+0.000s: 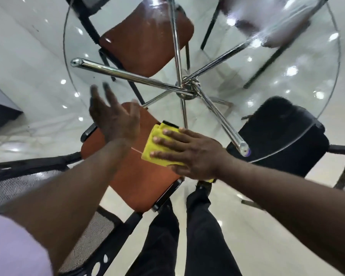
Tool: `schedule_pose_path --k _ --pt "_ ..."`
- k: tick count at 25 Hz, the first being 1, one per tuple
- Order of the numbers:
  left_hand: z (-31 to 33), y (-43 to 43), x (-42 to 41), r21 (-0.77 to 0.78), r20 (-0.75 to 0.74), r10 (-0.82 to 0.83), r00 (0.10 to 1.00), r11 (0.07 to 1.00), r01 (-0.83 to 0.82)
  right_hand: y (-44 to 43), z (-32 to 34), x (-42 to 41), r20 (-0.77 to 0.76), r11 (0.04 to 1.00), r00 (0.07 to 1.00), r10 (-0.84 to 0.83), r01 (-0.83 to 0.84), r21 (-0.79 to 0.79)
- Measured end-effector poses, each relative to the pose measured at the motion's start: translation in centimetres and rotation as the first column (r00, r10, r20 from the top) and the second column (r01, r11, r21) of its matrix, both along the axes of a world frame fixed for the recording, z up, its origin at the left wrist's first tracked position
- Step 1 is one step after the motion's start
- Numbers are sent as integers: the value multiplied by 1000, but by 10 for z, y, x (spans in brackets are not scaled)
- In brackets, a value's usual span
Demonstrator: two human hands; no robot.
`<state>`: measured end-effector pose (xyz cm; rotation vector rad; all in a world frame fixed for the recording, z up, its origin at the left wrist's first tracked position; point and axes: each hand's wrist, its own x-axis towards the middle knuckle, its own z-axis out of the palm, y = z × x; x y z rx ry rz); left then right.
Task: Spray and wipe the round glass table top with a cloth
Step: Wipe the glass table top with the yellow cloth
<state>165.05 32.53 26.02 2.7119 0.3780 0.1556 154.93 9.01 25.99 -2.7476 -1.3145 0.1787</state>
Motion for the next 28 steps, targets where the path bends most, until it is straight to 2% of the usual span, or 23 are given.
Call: schedule_pose_path --k 1,2,3,5,6,7,9,11,12,13,15,16,17,18,20,21,22,23,24,25,26,27,28 --pt "0 -9 3 78 5 -217 976 973 216 -24 -3 11 1 999 999 37 -37 -23" --pt "0 -20 7 130 -6 -390 921 913 387 -44 -7 18 7 997 996 -83 83 2" --pt "0 -33 11 160 -15 -503 864 852 498 -59 -9 18 17 940 941 -337 335 64" --pt "-5 -52 11 174 -20 -599 801 787 592 -69 -10 0 -55 590 601 -797 796 136" --pt "-8 -58 7 194 -32 -634 773 754 627 -70 -10 -14 -57 529 538 -841 840 123" --pt "-11 -60 3 219 -58 -668 742 716 663 -75 -8 -24 -9 611 615 -788 785 104" --pt "-17 -63 2 226 -106 -707 700 668 709 -114 -1 -24 23 901 900 -434 434 30" --pt "-19 -62 5 213 -139 -703 698 667 714 -168 0 1 -1 973 974 -226 226 -48" --pt "-20 -63 7 216 -149 -696 703 671 710 -187 -4 13 -2 939 940 -341 341 -38" --pt "-21 -64 8 217 -167 -693 702 668 712 -192 -8 18 8 829 829 -559 559 6" --pt "-19 -64 7 218 -194 -693 695 660 719 -162 -11 11 -42 327 333 -942 939 109" --pt "-17 -64 6 227 -187 -692 698 660 716 -139 -15 1 -84 132 144 -986 983 131" --pt "-14 -64 6 239 -186 -690 699 658 714 -117 -12 -4 -84 104 117 -990 985 139" --pt "-13 -64 7 243 -195 -689 698 656 715 -108 -9 -6 -34 271 278 -960 952 142" --pt "-11 -66 8 236 -198 -697 690 649 723 -133 -8 10 36 837 837 -546 546 13" --pt "-13 -65 7 245 -192 -694 694 651 719 -159 -5 31 24 949 950 -313 313 -24" --pt "-15 -65 7 262 -190 -693 696 647 716 -183 -7 58 24 965 965 -261 261 -17" --pt "-17 -65 10 270 -189 -695 693 642 718 -202 -10 84 35 916 916 -400 399 24" --pt "-17 -65 11 269 -190 -697 691 640 720 -209 -11 103 34 753 754 -656 652 85" --pt "-15 -64 10 268 -191 -698 690 640 721 -204 -9 114 -4 470 474 -880 873 132" --pt "-14 -65 10 269 -192 -701 687 636 723 -188 -11 118 -31 230 236 -971 964 130" --pt "-13 -65 11 271 -200 -702 684 631 727 -168 -13 117 -36 135 140 -990 985 110" --pt "-12 -65 11 268 -214 -697 685 632 727 -149 -15 111 -5 228 230 -973 968 107"
